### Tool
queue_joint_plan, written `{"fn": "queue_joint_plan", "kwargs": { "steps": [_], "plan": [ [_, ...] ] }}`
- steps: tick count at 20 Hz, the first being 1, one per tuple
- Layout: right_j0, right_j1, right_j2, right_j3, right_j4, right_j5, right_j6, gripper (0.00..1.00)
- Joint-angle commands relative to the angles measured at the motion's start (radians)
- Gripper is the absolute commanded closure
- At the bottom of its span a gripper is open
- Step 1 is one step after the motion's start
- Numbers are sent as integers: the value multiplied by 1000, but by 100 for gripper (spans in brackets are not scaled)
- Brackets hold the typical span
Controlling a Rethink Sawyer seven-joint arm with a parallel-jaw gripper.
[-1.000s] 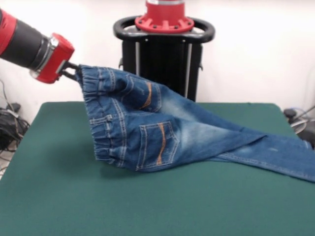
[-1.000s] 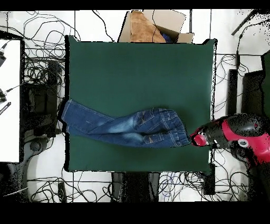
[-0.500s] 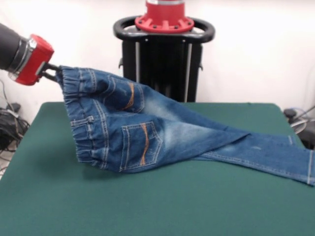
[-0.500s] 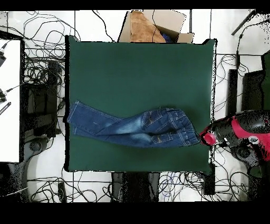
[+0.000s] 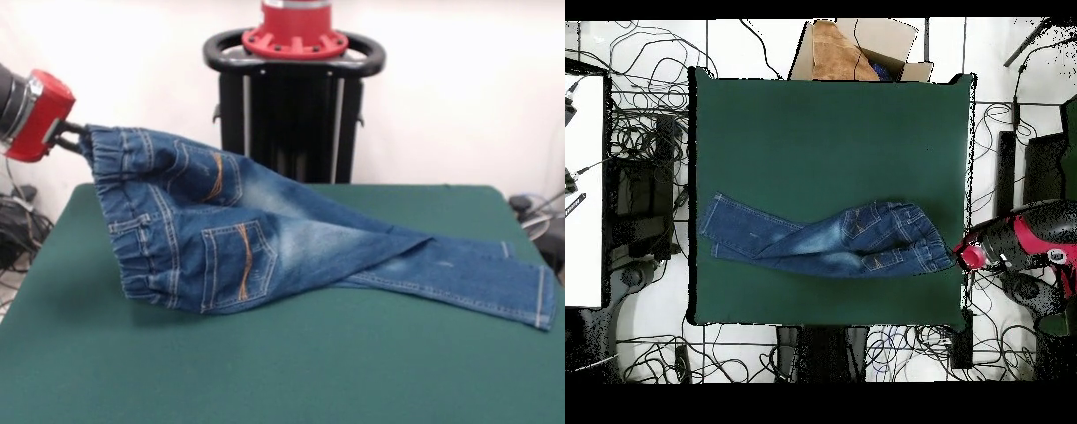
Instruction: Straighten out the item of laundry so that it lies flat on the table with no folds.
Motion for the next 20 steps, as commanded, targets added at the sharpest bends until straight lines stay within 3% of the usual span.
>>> {"fn": "queue_joint_plan", "kwargs": {
  "steps": [1, 20],
  "plan": [
    [-9, 36, 83, -105, -39, 104, -137, 100],
    [-4, 88, 89, -179, -64, 135, -160, 100]
  ]
}}
